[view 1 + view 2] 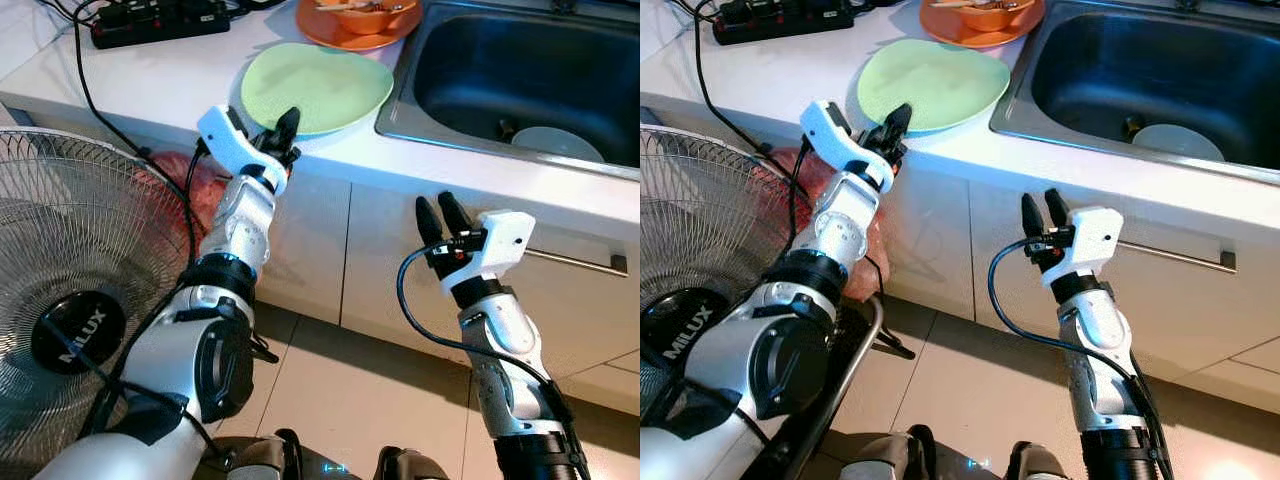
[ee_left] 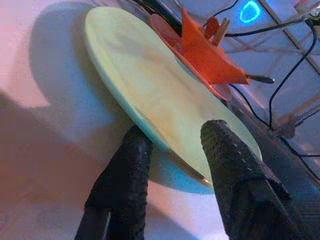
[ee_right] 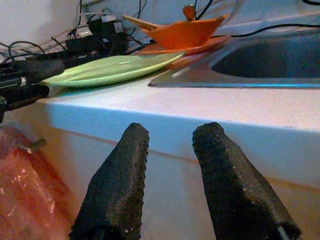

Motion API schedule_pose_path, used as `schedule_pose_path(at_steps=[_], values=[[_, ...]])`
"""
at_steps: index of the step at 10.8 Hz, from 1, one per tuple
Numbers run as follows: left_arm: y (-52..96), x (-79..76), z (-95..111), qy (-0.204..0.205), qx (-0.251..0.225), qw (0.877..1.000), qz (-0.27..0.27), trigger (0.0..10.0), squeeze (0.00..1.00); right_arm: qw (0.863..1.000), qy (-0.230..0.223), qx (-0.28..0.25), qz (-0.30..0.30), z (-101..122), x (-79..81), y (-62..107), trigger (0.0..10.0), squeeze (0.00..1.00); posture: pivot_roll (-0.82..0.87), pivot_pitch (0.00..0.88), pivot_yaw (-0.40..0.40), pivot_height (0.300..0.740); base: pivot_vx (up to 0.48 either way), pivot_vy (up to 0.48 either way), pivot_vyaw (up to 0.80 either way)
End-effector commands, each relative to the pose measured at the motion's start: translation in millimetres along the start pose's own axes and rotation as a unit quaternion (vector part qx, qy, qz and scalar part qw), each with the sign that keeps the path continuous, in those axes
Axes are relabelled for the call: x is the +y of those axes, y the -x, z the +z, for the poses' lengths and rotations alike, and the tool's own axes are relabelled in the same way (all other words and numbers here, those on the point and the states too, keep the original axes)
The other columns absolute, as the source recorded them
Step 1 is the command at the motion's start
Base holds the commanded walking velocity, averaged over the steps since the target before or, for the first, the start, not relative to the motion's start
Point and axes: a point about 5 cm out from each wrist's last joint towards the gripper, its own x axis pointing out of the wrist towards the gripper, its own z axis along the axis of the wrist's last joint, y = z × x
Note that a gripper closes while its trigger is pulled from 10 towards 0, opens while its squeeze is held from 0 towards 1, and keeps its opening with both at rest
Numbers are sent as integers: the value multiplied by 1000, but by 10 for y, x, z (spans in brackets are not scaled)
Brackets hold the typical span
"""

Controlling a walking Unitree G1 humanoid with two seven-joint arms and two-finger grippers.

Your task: Kitchen organization

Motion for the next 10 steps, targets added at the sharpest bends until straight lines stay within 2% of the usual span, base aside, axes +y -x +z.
schedule_pose_path(at_steps=[1,7,10], values=[[79,137,-226,9,47,998,31,0,0,1000,0,8,-1,-35,9,-2,10000,0,-81,193,63,740,0,0,0],[93,119,-261,21,47,998,31,0,0,1000,3,5,2,-27,-6,-47,10000,0,-74,185,63,740,0,0,0],[119,81,-334,41,49,997,34,0,0,1000,5,5,4,-30,-8,-56,10000,0,-71,184,63,740,0,0,0]])
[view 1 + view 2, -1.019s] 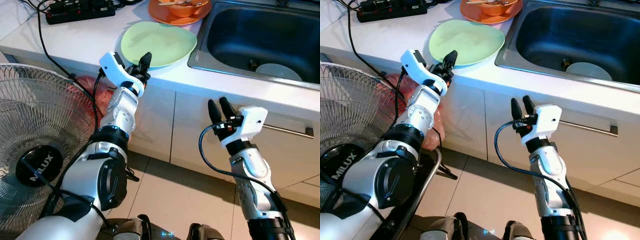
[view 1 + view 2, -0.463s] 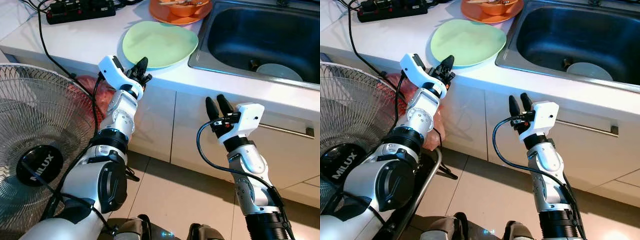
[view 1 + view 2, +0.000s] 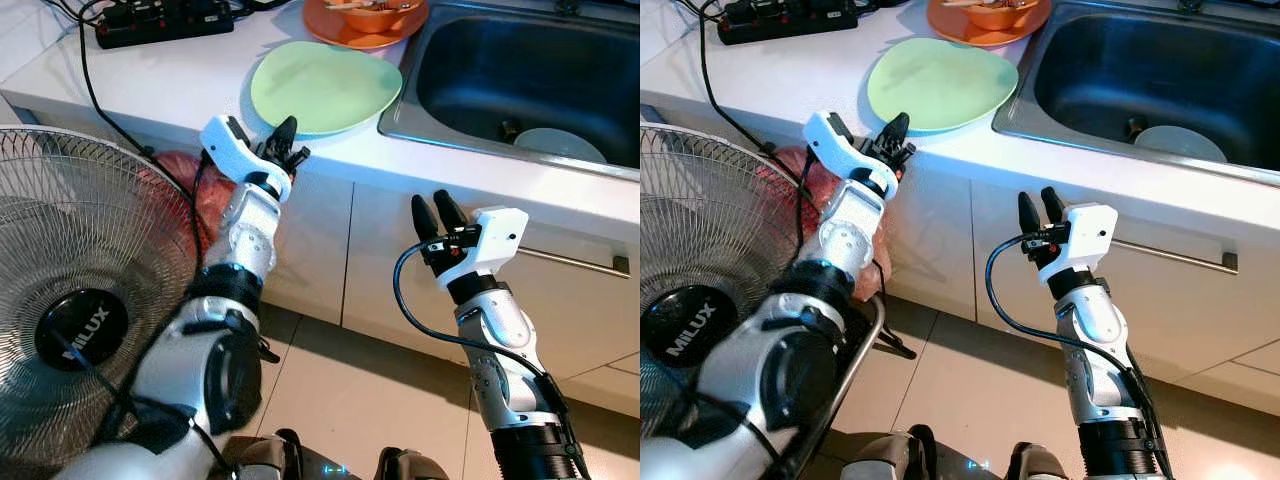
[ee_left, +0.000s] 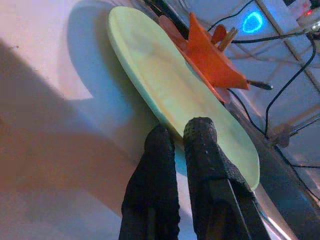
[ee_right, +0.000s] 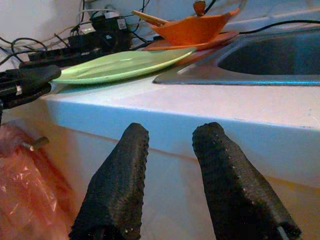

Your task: Kitchen organization

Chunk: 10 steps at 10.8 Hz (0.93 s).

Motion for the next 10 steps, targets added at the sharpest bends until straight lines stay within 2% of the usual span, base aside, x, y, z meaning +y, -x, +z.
schedule_pose_path(at_steps=[1,2,3,4,6,7,9,10], values=[[99,90,-266,7,52,998,22,0,0,1000,4,1,2,-8,-1,-5,10000,0,-68,185,63,740,0,0,0],[129,72,-318,13,55,998,23,10000,0,1000,4,1,4,-12,6,-7,10000,0,-63,184,62,740,0,0,0],[150,76,-351,24,55,998,32,10000,0,1000,4,2,6,-13,16,-12,10000,0,-63,184,62,740,0,0,0],[144,15,-358,52,56,996,35,10000,0,1000,5,3,7,-14,18,-14,10000,0,-62,185,59,740,0,0,0],[128,-240,-315,72,45,996,12,10000,0,1000,7,3,8,-8,6,-17,10000,0,-67,179,60,740,0,0,0],[176,-368,-337,86,48,995,3,10000,0,1000,8,2,9,-7,6,-21,10000,0,-66,174,61,740,0,0,0],[281,-487,-415,113,69,991,1,10000,0,1000,8,1,12,-1,12,-41,10000,0,-63,164,62,740,0,0,0],[395,-567,-489,115,94,989,-9,10000,0,1000,6,1,15,-1,21,-65,10000,0,-54,157,62,740,0,0,0]])
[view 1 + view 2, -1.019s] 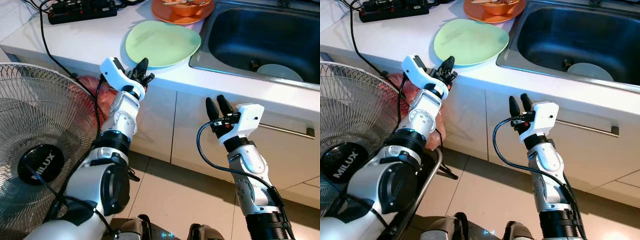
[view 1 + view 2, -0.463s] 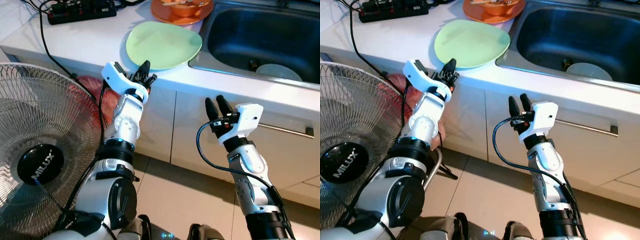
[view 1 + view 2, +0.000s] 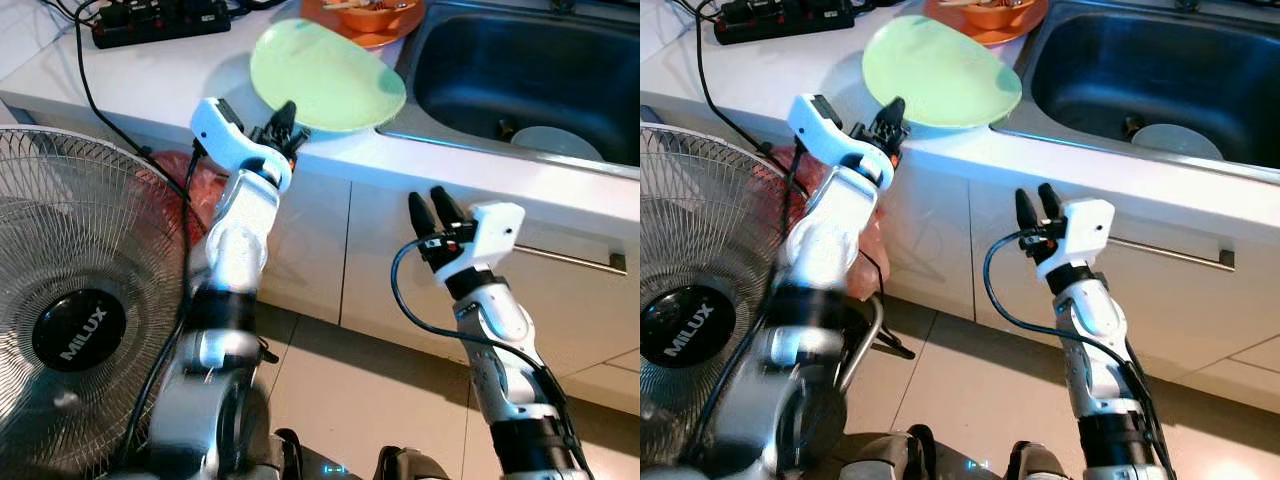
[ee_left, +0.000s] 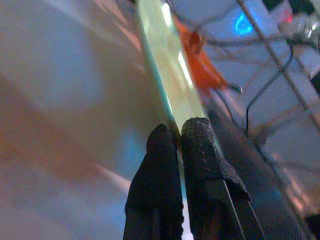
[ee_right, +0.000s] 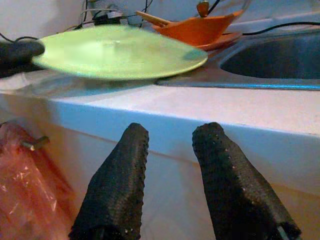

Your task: Kitchen organization

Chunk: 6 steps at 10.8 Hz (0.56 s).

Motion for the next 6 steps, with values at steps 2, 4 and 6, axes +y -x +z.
schedule_pose_path(at_steps=[2,4,6], values=[[196,-290,-704,95,92,991,-14,10000,0,1000,3,-3,6,4,22,-23,10000,0,-49,150,63,740,0,0,0],[241,-301,-803,101,119,988,-21,10000,0,1000,8,-14,-8,57,-31,-79,10000,0,-49,143,62,740,0,0,0],[199,-363,-886,97,142,983,-58,10000,0,998,14,-25,-63,120,-166,-95,10000,0,-67,154,62,740,0,0,0]])
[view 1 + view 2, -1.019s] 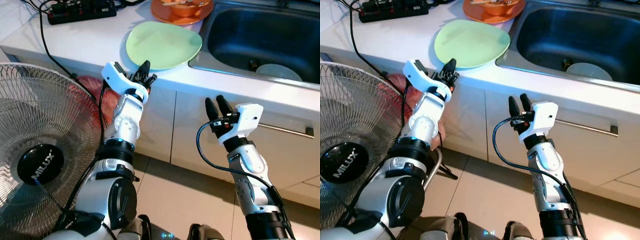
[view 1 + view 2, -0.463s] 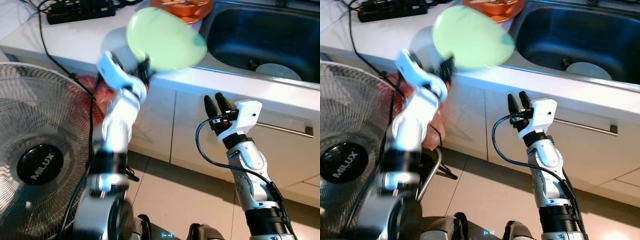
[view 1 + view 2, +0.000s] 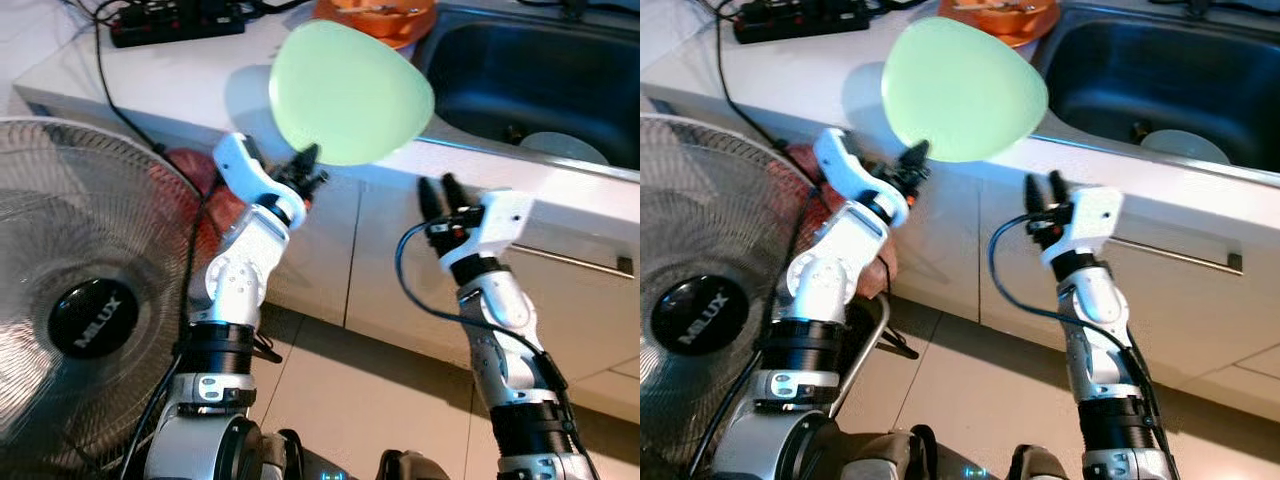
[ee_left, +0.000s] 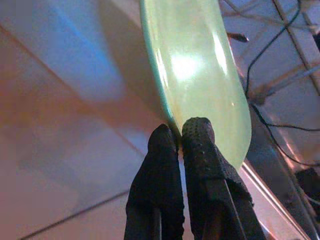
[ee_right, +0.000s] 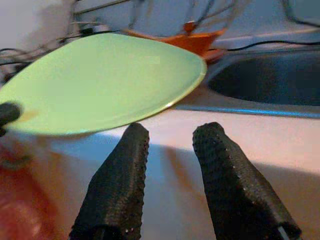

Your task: Kitchen organization

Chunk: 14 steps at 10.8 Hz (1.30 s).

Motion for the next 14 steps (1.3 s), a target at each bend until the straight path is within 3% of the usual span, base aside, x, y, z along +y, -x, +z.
schedule_pose_path(at_steps=[1,3,8,12,14], values=[[-42,-402,-597,79,70,993,-45,10000,0,1000,2,-6,-26,37,-77,-12,10000,0,-69,156,64,740,0,0,0],[-131,-351,-531,73,64,994,-40,10000,0,998,0,1,-65,25,-196,-18,10000,0,-72,160,65,740,0,0,-400],[-236,-311,-489,44,53,997,-37,10000,0,997,5,-3,-76,26,-193,-18,10000,0,-73,166,66,740,0,0,0],[-269,-302,-478,34,49,998,-37,10000,0,997,1,1,-82,10,-207,-28,10000,0,-70,159,65,740,0,-295,0],[-284,-317,-454,35,45,998,-37,10000,0,997,0,0,-79,13,-203,-28,10000,0,-70,159,65,740,0,-428,-800]])
